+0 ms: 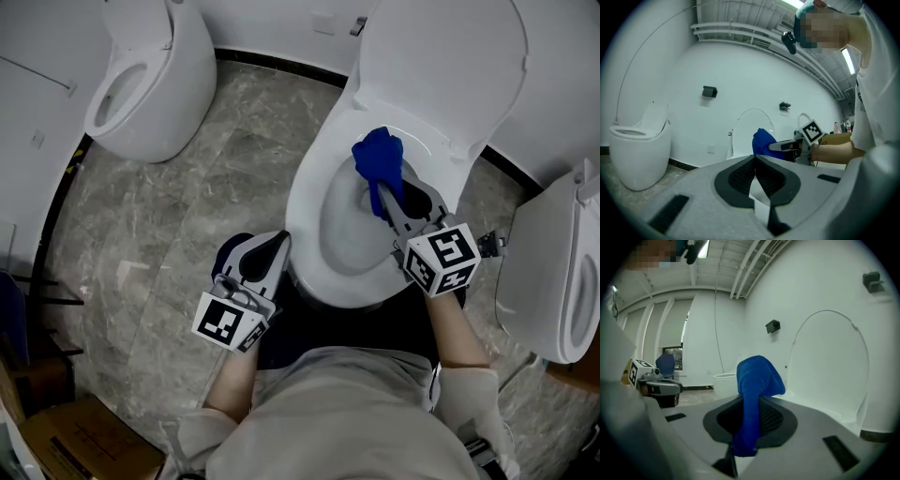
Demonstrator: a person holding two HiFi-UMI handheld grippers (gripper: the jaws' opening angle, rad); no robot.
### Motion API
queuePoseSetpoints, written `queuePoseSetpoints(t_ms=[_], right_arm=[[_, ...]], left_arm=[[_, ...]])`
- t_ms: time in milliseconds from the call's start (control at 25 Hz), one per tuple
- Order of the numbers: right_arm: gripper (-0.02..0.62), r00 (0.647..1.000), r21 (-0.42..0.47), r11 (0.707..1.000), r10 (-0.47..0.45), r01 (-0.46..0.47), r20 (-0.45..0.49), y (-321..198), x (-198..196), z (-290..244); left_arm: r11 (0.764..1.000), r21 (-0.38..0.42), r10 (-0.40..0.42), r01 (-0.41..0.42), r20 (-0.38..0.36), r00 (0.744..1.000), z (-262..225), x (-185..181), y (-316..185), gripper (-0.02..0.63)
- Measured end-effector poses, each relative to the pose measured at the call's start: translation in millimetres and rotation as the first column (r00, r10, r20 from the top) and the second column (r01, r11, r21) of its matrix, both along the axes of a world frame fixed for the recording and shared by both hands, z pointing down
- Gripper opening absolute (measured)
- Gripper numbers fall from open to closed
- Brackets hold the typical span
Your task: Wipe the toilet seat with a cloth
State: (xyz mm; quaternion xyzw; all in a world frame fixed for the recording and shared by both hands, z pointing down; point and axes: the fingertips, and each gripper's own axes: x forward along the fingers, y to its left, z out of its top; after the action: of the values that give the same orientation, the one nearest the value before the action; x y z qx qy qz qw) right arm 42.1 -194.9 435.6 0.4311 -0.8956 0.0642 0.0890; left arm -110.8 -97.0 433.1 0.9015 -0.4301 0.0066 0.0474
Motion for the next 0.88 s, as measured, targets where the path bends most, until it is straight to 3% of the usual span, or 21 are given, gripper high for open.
queuePoseSetpoints(t_ms=[240,440,880], right_arm=[[0.051,0.993,0.099,0.992,-0.087,0.078,0.083,44,-18,-17],[0.051,0.996,0.210,0.975,-0.081,0.070,0.041,68,-21,-25],[0.051,0.990,0.156,0.985,-0.089,0.071,0.110,69,-16,-12]], left_arm=[[1.000,0.018,0.003,-0.003,-0.013,1.000,-2,1,-4,0.008],[1.000,0.021,-0.005,0.005,-0.015,1.000,-2,-1,-7,0.008],[0.999,0.036,0.003,-0.003,-0.014,1.000,-5,3,-11,0.008]])
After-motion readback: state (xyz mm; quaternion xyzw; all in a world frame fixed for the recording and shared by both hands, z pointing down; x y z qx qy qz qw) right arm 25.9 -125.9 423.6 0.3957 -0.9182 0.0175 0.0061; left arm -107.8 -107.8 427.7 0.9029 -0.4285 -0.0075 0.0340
